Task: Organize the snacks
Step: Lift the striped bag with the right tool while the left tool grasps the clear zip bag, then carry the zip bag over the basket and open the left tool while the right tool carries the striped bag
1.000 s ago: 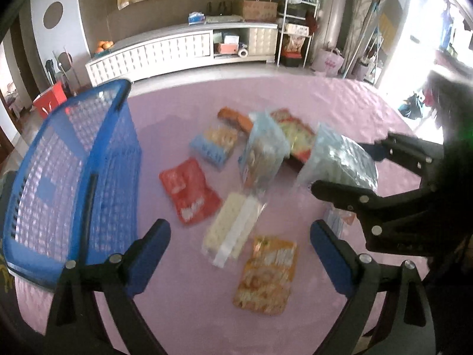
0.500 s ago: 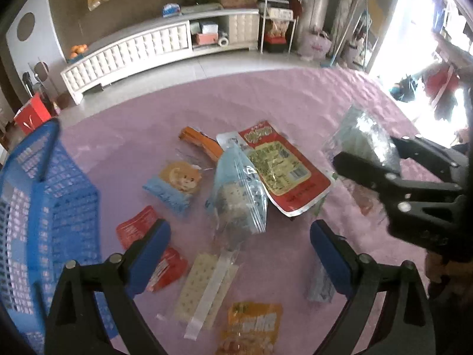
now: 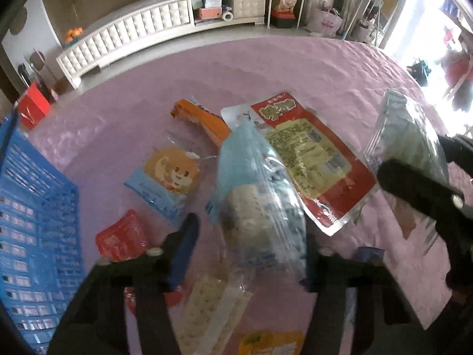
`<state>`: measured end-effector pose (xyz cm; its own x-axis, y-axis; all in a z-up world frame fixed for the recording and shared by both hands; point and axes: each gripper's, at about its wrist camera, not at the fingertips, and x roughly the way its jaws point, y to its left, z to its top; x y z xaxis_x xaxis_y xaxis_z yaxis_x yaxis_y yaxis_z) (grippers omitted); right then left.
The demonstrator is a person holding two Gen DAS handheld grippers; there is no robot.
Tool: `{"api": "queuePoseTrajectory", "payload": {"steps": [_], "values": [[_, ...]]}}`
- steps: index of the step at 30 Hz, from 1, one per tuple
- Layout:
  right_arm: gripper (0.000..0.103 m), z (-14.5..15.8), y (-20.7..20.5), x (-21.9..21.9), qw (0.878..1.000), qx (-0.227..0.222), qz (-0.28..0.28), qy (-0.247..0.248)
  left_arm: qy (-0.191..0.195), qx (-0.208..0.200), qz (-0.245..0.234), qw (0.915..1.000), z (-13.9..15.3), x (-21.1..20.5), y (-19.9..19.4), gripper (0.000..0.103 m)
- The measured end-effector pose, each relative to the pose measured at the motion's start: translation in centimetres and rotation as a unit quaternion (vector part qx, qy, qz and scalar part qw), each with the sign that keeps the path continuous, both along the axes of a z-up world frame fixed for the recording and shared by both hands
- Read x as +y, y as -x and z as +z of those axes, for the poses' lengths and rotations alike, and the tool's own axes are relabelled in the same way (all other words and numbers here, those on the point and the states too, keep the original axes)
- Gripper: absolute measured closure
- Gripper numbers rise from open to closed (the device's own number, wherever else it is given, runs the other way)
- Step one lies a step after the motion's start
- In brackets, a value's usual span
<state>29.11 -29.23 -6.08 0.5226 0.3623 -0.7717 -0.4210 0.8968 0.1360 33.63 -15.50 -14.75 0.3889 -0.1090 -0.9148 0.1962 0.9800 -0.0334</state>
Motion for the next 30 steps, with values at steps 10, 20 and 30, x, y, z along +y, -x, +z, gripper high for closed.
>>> {"api": "queuePoseTrajectory", "payload": {"steps": [10,20,30], "values": [[0.036,1.5,1.8,0.2,1.0,-0.007,-0.013,0.008,0.0,-0.046,-0.004,0.9989,3.3,0.2,3.4,0.07],[0.036,8.9,7.4,4.4,0.998,-0.067,-0.009,0.002,0.058,-0.122,0.001,0.9908,12.0,5.1,11.1,0.07],[0.036,14.5,10.8,9.7,0.995,-0.094,0.018,-0.016,0.049,-0.159,0.012,0.9861,18.8,13.1,15.7,0.07]]}}
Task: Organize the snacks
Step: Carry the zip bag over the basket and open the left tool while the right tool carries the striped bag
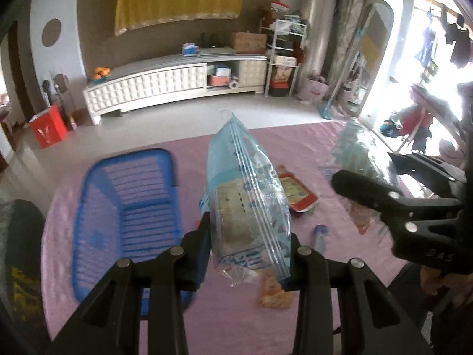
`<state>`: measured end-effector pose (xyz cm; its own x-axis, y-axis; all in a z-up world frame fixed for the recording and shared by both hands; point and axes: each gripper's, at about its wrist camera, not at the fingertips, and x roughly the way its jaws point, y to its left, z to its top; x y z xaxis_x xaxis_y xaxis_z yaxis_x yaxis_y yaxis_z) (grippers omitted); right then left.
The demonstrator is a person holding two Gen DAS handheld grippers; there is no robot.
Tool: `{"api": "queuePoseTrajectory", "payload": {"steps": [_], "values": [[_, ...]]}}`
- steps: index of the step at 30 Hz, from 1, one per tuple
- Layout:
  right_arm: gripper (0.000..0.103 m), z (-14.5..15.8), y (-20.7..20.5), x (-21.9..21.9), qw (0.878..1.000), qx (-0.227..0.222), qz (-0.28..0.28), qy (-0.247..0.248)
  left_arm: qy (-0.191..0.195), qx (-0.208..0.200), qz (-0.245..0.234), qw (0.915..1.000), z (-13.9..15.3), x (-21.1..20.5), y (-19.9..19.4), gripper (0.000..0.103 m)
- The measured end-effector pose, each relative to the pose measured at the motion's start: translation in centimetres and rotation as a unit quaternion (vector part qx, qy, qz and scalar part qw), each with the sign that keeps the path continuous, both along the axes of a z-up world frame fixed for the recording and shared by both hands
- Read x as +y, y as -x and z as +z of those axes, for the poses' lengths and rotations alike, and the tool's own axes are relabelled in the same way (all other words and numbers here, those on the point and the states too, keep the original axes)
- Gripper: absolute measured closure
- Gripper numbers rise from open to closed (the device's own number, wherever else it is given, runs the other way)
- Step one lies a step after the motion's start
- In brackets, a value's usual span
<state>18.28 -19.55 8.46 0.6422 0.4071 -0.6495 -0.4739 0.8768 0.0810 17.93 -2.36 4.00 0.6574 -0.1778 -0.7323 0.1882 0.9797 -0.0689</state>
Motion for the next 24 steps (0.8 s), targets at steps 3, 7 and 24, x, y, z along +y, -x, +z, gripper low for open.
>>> {"api": "queuePoseTrajectory", "payload": {"steps": [3,7,24], "values": [[0.036,0.9,0.3,2.0,1.0,-0.008,0.013,0.001,-0.005,-0.009,0.008,0.9999,1.3,2.8,0.4,0.07],[0.036,1.5,-0.1,4.7,0.999,-0.017,0.034,0.007,-0.02,-0.023,0.023,0.9993,3.1,6.0,0.8,0.07],[0.036,-3.3,-6.4,14.7,0.996,0.031,0.075,0.026,-0.041,0.05,0.047,0.9968,-1.2,13.4,-6.2,0.07]]}}
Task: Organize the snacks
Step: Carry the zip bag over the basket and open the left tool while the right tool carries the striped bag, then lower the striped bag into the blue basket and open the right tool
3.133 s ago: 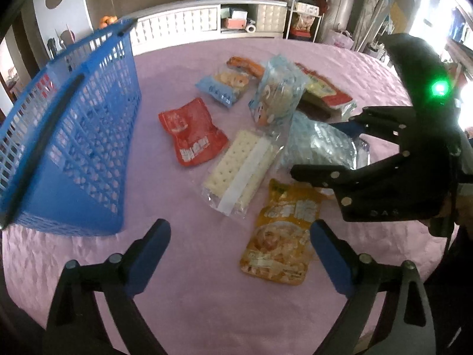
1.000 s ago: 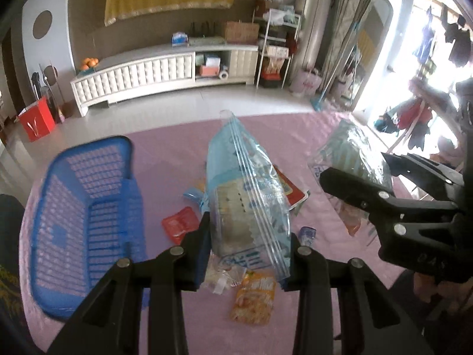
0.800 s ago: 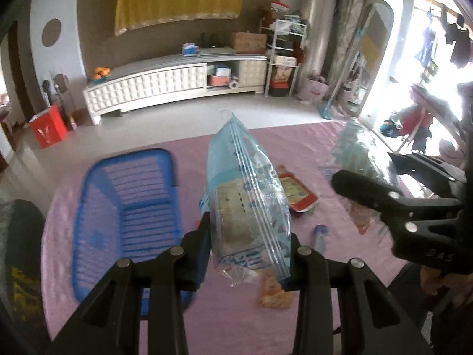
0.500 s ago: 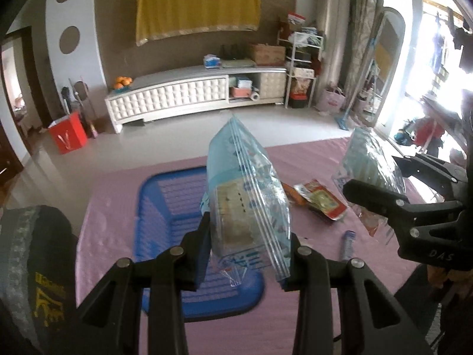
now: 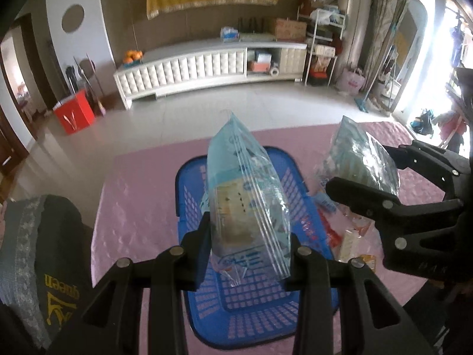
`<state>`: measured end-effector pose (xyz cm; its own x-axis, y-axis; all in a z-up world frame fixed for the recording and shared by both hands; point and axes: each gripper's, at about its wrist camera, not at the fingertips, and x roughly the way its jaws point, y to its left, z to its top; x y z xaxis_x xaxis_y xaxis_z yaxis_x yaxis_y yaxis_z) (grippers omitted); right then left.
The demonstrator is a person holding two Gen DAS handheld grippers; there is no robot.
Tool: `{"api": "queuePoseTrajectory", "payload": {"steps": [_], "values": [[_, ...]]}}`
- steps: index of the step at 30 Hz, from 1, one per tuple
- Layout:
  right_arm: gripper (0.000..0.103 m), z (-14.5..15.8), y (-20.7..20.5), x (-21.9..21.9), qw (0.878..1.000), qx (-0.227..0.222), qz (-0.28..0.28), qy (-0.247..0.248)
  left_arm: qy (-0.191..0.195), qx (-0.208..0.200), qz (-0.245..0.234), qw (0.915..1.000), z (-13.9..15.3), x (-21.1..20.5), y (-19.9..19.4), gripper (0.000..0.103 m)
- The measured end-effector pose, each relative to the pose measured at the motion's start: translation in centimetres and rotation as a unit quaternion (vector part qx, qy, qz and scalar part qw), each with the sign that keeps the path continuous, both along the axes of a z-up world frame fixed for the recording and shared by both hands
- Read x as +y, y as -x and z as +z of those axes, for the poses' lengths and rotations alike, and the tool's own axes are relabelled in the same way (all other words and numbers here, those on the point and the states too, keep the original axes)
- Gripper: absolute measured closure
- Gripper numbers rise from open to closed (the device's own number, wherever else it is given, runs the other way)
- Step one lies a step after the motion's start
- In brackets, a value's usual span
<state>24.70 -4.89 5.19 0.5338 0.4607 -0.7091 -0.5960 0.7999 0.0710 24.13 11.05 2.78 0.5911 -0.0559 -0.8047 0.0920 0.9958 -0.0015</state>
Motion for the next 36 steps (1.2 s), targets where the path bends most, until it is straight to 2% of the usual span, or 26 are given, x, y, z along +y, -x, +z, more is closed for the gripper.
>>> {"api": "queuePoseTrajectory", "payload": {"steps": [8,13,17,20,26,36], "values": [[0.036,-2.7,-3.2,1.4,0.999,0.037,-0.008,0.007,-0.011,0.035,0.001,0.9993,-2.8,0.8,-3.7,0.07],[0.036,-3.1,-3.8,1.5,0.999,0.043,-0.008,0.01,0.009,0.042,-0.007,0.9991,-3.8,1.6,-5.4,0.069],[0.036,-2.9,-4.1,1.0,0.999,0.039,-0.014,0.011,-0.006,0.039,-0.014,0.9991,-4.1,2.4,-6.3,0.056],[0.036,-2.8,-3.7,1.2,0.999,0.031,-0.012,0.022,-0.027,0.036,-0.006,0.999,-3.9,2.7,-6.4,0.046],[0.036,-2.4,-3.8,1.4,0.999,0.042,-0.011,0.013,-0.013,0.033,-0.007,0.9993,-3.1,3.2,-4.8,0.045],[0.036,-1.5,-4.0,4.6,0.998,0.041,0.01,0.046,0.007,0.022,0.018,0.9996,-2.1,5.7,-2.4,0.045]]}}
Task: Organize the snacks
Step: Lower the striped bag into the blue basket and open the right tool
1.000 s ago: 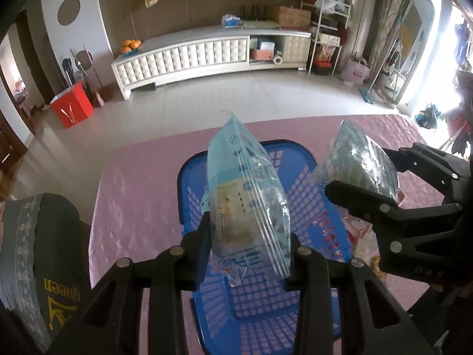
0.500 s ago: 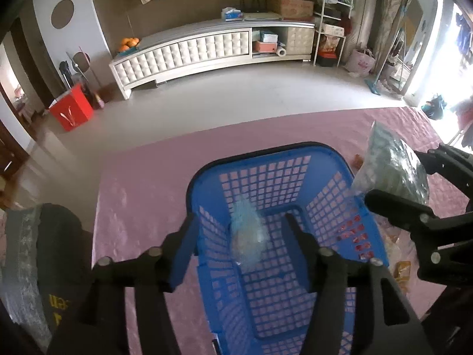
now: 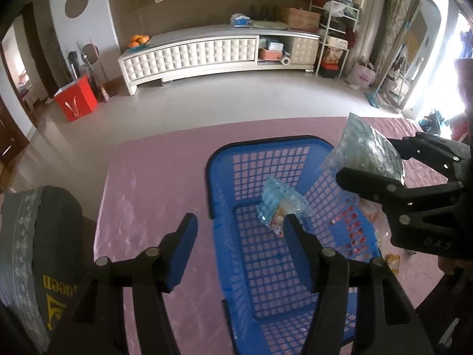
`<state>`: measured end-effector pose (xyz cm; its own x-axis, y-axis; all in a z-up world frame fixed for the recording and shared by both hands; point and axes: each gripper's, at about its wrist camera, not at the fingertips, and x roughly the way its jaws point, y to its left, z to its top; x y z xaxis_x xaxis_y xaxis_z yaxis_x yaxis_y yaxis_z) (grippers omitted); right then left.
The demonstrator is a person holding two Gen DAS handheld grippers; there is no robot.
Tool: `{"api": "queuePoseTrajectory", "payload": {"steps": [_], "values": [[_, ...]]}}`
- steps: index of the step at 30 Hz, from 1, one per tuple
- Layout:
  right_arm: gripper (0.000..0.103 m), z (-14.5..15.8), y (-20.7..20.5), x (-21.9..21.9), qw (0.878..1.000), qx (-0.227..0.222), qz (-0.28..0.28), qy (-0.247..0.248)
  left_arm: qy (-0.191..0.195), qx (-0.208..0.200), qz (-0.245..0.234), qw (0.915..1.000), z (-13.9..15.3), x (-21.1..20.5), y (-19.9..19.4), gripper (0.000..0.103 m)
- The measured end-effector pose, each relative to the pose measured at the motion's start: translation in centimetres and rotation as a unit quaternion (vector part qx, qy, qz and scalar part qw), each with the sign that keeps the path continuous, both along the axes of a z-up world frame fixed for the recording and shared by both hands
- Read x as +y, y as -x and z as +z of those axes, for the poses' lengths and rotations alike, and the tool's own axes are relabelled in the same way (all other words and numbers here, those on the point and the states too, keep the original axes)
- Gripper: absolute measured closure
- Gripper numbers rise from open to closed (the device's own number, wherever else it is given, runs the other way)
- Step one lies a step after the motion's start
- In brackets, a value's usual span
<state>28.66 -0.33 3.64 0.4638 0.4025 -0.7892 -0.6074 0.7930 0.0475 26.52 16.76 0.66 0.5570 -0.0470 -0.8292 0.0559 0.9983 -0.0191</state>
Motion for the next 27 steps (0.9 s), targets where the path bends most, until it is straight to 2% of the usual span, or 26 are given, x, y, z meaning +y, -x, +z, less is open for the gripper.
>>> {"api": "queuePoseTrajectory", "payload": {"steps": [13,16,18,19,27], "values": [[0.036,-3.3,-1.7,6.8,0.997,0.008,0.039,0.068,0.021,0.009,0.025,0.9994,-1.9,3.6,0.4,0.045],[0.03,-4.0,-2.3,7.5,0.995,0.008,0.038,0.09,0.026,0.013,0.031,0.9991,-2.4,4.1,0.2,0.045],[0.011,-3.9,-2.2,7.3,0.995,0.006,0.038,0.089,0.029,0.013,0.036,0.9989,-2.7,4.3,0.1,0.045],[0.009,-3.6,-2.0,7.0,0.996,0.002,0.04,0.081,0.03,0.013,0.037,0.9988,-2.8,4.4,0.1,0.045],[0.007,-0.4,-0.5,4.3,0.998,-0.015,0.027,0.059,0.039,0.006,0.038,0.9985,-1.8,3.5,0.6,0.045]]}}
